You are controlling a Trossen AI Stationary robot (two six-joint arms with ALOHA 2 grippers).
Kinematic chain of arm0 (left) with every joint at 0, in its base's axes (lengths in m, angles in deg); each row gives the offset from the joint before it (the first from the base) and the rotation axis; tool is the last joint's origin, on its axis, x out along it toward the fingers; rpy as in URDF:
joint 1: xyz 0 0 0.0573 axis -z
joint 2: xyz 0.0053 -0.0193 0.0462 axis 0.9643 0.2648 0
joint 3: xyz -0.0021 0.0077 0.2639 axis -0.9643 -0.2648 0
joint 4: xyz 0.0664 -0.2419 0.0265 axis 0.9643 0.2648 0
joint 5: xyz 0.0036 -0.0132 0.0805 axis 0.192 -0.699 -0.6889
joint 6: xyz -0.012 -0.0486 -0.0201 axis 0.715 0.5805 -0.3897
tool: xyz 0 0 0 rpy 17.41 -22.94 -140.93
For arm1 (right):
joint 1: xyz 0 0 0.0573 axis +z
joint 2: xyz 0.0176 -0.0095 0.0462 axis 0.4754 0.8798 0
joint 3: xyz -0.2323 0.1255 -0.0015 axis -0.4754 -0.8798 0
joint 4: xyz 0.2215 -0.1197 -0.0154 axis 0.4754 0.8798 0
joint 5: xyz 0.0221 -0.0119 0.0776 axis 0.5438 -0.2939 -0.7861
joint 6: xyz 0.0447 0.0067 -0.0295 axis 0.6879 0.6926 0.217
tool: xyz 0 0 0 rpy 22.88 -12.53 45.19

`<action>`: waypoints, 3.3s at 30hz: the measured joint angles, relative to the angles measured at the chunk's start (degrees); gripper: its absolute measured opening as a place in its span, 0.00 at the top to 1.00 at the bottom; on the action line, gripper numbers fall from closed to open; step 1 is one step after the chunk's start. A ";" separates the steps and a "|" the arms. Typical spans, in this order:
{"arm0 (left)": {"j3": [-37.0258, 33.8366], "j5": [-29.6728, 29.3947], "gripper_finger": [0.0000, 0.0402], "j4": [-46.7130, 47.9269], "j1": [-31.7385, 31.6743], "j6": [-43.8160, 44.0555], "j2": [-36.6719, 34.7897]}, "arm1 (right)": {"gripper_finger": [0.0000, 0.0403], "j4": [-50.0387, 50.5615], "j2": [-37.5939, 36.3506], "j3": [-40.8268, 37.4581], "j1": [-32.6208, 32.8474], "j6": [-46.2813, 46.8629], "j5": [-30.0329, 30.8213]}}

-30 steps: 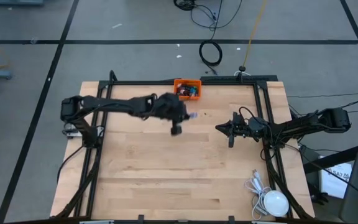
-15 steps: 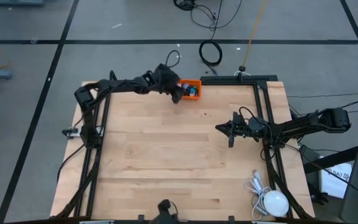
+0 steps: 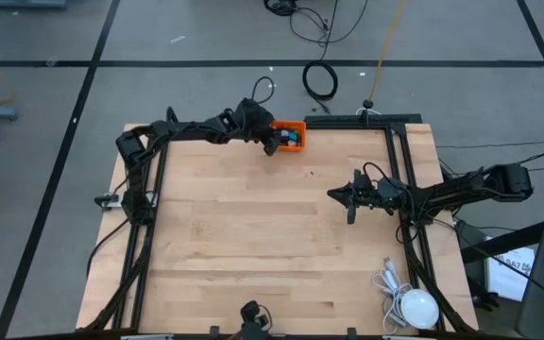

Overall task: Pick & Place Nail Polish
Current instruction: Return to Home Position

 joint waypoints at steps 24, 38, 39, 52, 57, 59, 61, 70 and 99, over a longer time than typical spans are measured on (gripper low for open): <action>-39.97 7.95 0.43 -6.90 17.44 0.35 -51.66 | 1.00 0.06 0.00 0.00 0.02 -0.24 -0.56; -65.29 -15.70 0.43 -13.70 32.38 3.23 -84.47 | 1.00 -3.33 -6.80 0.02 0.01 -6.67 -0.15; -66.11 -16.50 0.43 -13.69 32.87 3.32 -85.47 | 1.00 -2.85 -8.02 0.02 0.02 -7.14 -0.18; -70.88 -22.13 0.43 -13.38 36.95 2.17 -91.66 | 1.00 10.44 -29.75 -2.54 0.02 -12.93 0.01; -70.88 -25.88 0.43 -12.32 38.68 1.92 -91.73 | 1.00 18.33 -38.57 -2.49 0.16 -13.57 0.32; -70.88 -27.26 0.43 -11.03 39.44 2.39 -91.71 | 1.00 20.94 -41.64 -2.49 0.27 -13.78 1.46; -70.88 -28.76 0.43 -9.78 40.45 3.48 -91.69 | 1.00 23.57 -44.55 -2.49 0.60 -14.56 2.92; -70.88 -38.17 0.43 -9.07 47.13 4.06 -91.67 | 1.00 35.14 -60.17 -2.54 3.11 -16.84 6.26; -70.82 -43.52 0.43 -0.43 54.91 2.75 -102.55 | 1.00 43.23 -60.24 -2.17 6.58 -15.78 5.78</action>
